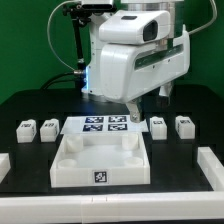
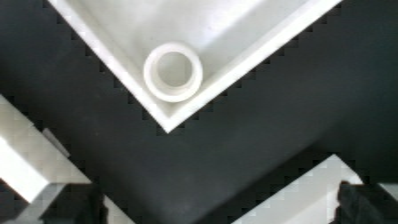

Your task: Assemble one leg

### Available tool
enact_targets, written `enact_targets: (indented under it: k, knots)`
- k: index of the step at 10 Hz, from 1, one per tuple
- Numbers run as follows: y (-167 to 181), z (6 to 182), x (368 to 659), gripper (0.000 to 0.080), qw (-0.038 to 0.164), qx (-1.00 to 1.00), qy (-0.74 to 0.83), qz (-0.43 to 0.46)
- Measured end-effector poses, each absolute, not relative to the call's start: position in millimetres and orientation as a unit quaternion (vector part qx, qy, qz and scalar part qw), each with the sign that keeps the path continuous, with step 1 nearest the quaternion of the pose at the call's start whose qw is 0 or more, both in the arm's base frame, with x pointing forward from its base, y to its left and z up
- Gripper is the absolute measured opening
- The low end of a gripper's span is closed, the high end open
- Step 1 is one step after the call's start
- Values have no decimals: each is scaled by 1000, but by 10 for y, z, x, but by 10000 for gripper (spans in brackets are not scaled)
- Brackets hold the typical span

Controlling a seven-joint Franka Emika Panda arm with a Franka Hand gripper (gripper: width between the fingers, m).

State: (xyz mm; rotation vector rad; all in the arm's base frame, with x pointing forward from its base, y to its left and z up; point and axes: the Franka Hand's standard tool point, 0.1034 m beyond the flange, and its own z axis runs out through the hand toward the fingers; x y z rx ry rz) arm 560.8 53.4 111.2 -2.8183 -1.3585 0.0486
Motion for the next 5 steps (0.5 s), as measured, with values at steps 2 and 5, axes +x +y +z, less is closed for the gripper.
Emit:
enact_targets:
  k: [2,5]
  knots:
    - [533,1106,5605,650,7,-901,-434,16]
    - [533,1101,5603,650,7,-901,-434,16]
